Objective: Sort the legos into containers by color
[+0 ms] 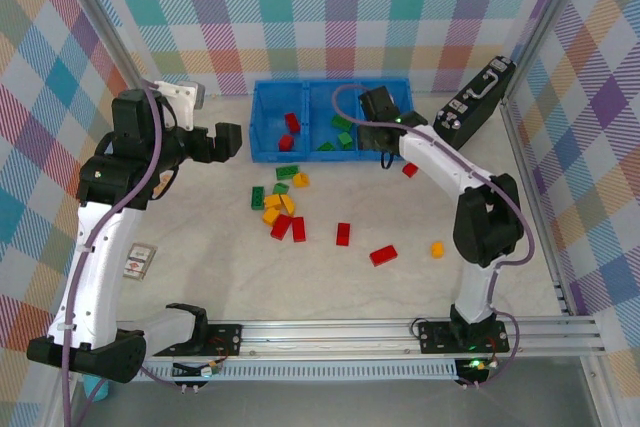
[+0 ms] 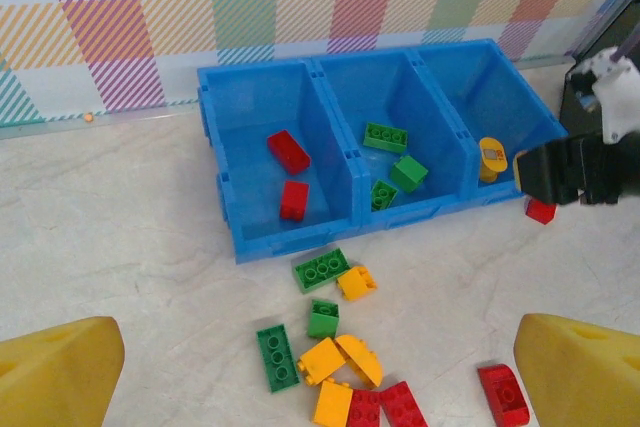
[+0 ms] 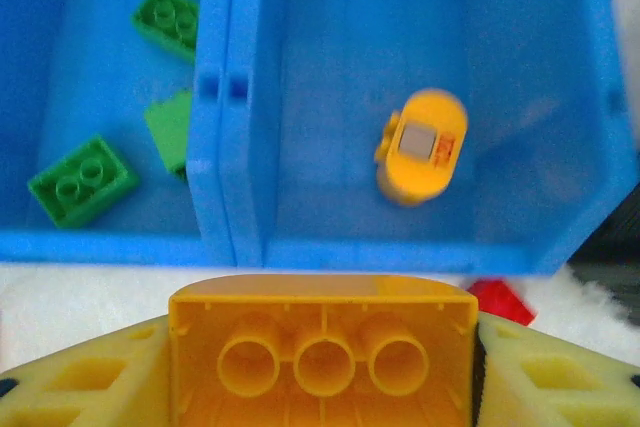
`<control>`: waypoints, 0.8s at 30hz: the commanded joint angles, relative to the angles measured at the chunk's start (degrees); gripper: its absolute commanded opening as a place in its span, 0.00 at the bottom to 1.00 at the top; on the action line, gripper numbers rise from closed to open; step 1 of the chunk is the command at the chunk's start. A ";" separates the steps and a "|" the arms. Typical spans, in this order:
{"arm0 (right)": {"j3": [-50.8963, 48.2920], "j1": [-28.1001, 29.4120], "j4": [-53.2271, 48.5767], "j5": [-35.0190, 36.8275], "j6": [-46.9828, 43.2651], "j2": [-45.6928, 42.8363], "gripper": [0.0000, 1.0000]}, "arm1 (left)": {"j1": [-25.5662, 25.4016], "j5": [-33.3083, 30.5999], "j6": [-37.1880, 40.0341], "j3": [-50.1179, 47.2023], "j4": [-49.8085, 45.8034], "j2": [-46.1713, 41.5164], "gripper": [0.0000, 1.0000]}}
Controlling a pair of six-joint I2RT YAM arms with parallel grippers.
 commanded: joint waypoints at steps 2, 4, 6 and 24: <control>7.22 -3.08 1.42 2.59 -6.62 5.98 0.51 | -0.40 0.55 0.71 2.97 -1.62 0.05 1.00; 11.58 -4.72 1.39 1.92 -7.68 9.12 0.50 | -0.40 0.36 0.71 3.39 -1.85 0.19 1.00; 15.10 -5.92 0.95 1.04 -8.23 11.84 0.50 | -0.40 -0.15 0.79 3.32 -1.77 0.32 1.00; 31.29 -7.40 -5.54 -0.11 -11.93 26.02 0.66 | -0.40 -1.09 1.59 3.04 -1.07 -0.04 1.00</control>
